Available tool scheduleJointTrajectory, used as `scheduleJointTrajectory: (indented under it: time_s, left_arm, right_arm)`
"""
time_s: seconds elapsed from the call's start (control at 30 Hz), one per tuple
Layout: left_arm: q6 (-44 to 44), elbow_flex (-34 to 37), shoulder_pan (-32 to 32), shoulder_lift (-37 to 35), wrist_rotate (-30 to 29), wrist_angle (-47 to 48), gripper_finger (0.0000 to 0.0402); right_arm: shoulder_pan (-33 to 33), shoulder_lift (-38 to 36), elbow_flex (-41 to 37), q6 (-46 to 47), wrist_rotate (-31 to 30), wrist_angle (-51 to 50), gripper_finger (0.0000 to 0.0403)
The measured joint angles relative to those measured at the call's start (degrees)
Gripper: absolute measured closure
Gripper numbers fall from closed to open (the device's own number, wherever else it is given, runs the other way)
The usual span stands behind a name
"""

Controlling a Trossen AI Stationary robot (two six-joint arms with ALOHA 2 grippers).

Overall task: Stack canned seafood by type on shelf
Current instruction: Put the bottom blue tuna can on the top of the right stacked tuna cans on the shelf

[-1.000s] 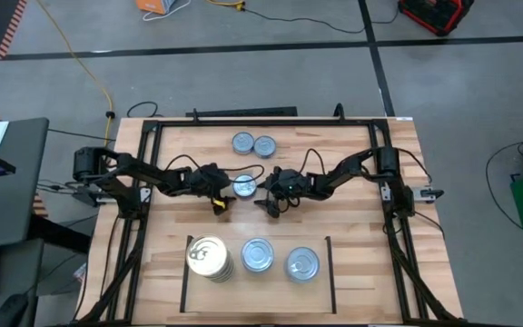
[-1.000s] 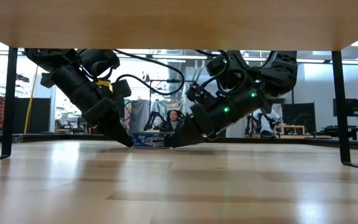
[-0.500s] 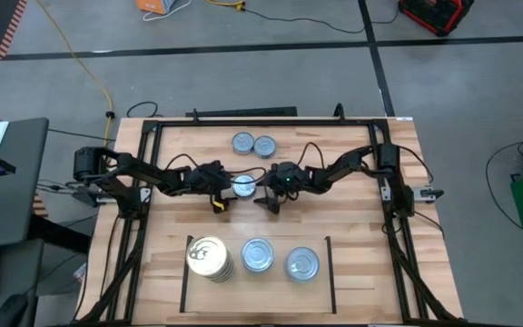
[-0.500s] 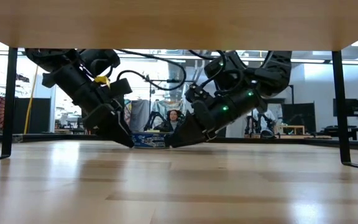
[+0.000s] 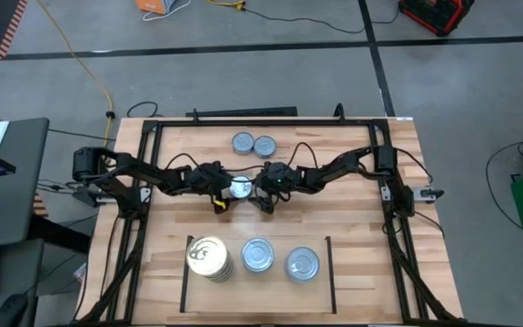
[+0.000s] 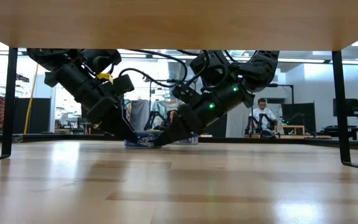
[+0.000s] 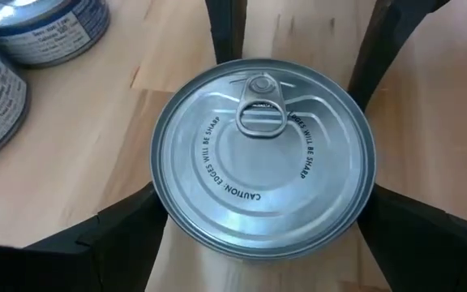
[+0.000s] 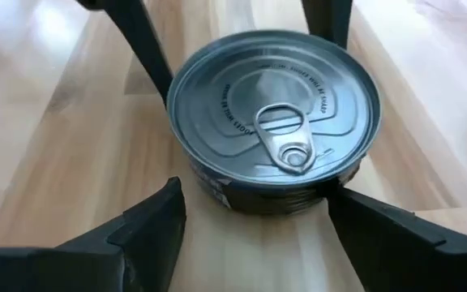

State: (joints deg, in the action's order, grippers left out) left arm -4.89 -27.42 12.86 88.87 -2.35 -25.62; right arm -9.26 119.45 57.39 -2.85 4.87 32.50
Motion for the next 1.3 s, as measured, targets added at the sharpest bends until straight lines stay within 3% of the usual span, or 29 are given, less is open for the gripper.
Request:
scheduleJointTrajectory:
  time_s: [0.4, 0.53, 0.9, 1.3]
  left_arm:
    - [-2.03, -0.41, -0.09, -9.46, 1.6, 1.83, 0.0031]
    - [-2.9, -2.55, -0.08, -11.75, 1.78, 7.27, 0.0031]
    - [-7.52, -12.26, -0.06, -12.03, 0.68, 18.91, 0.0031]
    - [-10.59, -20.66, -0.33, -12.01, 0.89, 28.94, 0.0032]
  right_arm:
    - [0.15, -5.13, 0.19, 0.9, -0.18, -4.49, 0.0072]
    - [0.24, -7.94, 0.19, 1.05, -0.55, -6.22, 0.0072]
    - [2.04, -17.51, 0.19, -0.46, -7.82, -16.5, 0.0072]
    - [3.68, -26.15, 0.45, 0.94, -8.61, -20.21, 0.0072]
